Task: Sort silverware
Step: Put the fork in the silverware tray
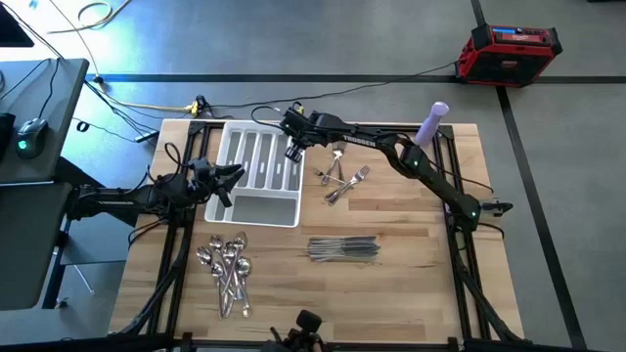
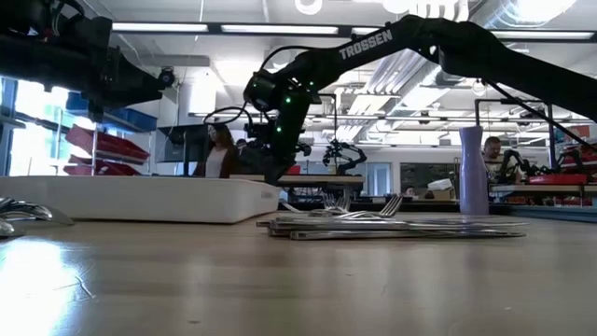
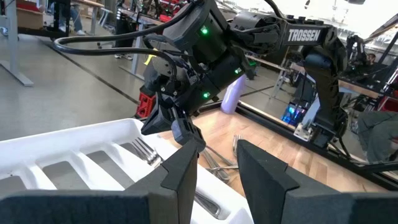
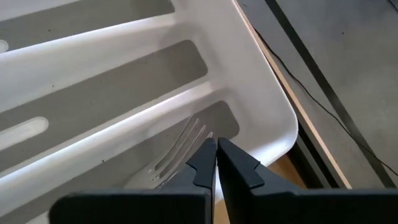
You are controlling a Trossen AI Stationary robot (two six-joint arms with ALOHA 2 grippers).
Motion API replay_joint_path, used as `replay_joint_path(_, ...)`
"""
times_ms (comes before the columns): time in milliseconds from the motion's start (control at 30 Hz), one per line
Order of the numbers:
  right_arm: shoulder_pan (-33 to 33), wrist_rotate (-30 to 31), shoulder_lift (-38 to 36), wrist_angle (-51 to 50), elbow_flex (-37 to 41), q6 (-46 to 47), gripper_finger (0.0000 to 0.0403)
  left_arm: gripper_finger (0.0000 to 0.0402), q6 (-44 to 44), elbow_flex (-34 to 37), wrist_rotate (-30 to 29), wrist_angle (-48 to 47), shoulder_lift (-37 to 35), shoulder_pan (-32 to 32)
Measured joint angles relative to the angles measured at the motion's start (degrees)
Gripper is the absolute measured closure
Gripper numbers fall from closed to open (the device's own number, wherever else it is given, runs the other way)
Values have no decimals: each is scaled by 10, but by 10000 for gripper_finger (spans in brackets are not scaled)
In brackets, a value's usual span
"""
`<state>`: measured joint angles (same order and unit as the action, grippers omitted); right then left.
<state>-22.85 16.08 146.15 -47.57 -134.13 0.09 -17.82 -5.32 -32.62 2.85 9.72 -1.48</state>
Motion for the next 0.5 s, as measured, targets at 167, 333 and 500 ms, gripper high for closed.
replay_joint_path(167, -4, -7, 0, -12, 0, -1, 403, 304, -1, 0, 0, 0, 0, 0)
replay_joint_path(333, -14, -67, 0, -11, 0, -32, 403, 304, -1, 0, 0, 0, 0, 0)
replay_joint_path(500, -42, -127, 0, -9, 0, -18, 403, 304, -1, 0, 0, 0, 0, 0)
